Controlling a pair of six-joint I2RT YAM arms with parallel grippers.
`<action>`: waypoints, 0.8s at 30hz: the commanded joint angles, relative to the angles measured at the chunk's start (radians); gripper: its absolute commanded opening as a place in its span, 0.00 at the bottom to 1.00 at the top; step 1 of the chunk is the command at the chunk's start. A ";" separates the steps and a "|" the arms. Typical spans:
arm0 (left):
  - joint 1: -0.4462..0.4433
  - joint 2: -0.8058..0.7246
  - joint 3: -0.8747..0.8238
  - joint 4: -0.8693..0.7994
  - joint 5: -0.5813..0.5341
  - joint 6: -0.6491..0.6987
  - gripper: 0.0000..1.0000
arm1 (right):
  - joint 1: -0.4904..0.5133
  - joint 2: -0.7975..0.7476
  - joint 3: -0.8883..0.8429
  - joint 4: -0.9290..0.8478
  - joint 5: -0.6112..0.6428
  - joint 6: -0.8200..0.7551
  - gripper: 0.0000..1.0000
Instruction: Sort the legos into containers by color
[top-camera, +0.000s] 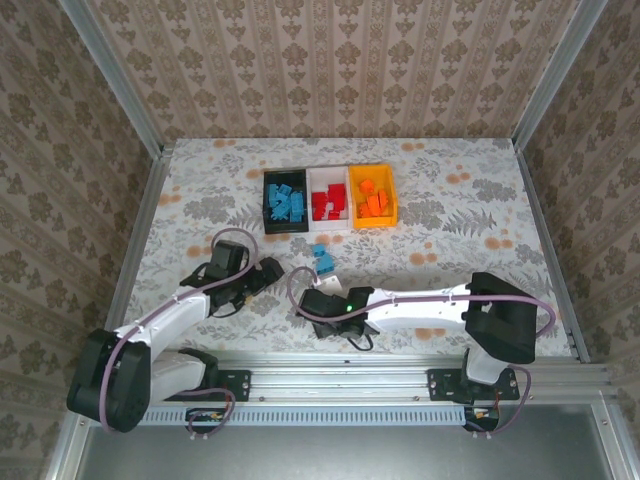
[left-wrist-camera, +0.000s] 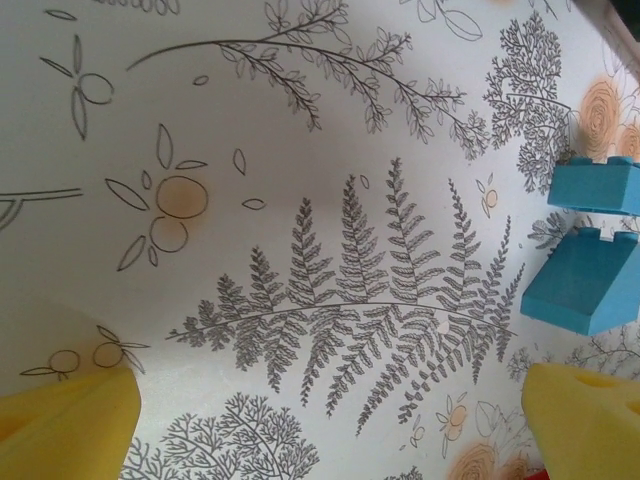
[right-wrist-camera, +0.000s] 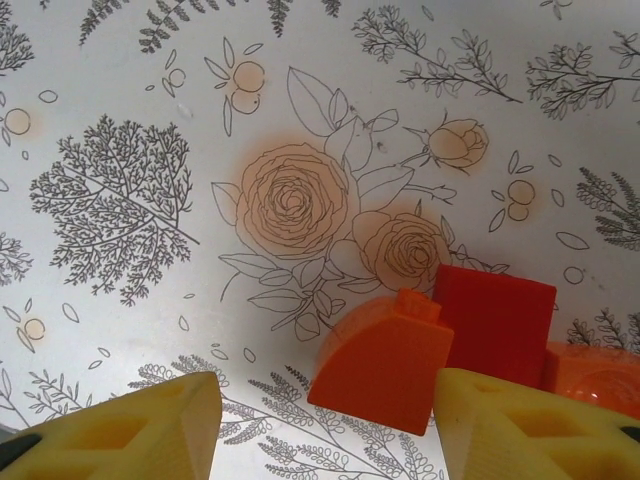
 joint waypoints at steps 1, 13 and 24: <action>0.010 -0.023 -0.006 -0.021 0.015 0.023 1.00 | -0.001 0.029 0.041 -0.080 0.056 0.039 0.58; 0.017 -0.011 -0.013 -0.006 0.024 0.029 1.00 | -0.008 0.102 0.065 -0.049 0.008 0.050 0.54; 0.031 -0.006 -0.007 -0.008 0.031 0.037 1.00 | -0.032 0.108 0.082 -0.052 0.038 0.016 0.33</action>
